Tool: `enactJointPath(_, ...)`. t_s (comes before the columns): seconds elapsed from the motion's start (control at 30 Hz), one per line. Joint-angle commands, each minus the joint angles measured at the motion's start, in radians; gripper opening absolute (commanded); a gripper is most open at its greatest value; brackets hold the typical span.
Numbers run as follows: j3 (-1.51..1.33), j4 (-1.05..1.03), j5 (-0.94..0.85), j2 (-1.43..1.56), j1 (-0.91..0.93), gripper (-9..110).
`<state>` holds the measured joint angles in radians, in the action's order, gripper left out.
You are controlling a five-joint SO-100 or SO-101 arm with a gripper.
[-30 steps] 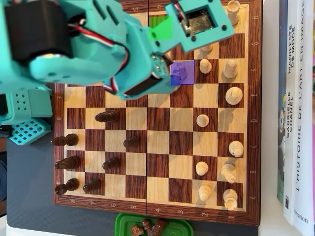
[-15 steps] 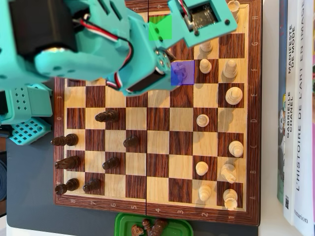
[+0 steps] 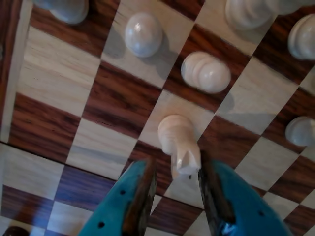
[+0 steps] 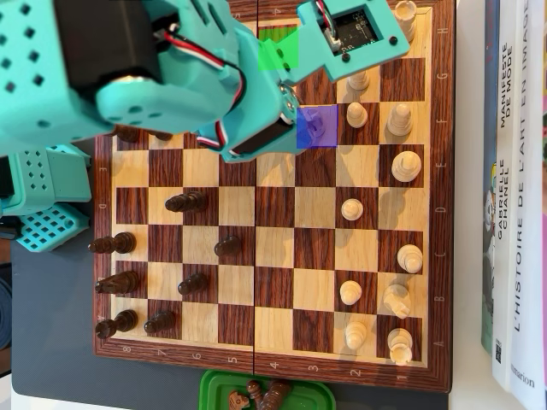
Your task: Play chess
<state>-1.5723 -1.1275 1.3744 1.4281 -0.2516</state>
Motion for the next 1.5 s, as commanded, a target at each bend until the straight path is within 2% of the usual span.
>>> enactJointPath(0.0,0.069,0.0,0.003,0.008,0.008,14)
enactJointPath(1.23,0.087,-0.002,-0.003,-0.052,0.031,13)
enactJointPath(1.47,0.087,-0.002,-0.003,-0.052,0.031,3)
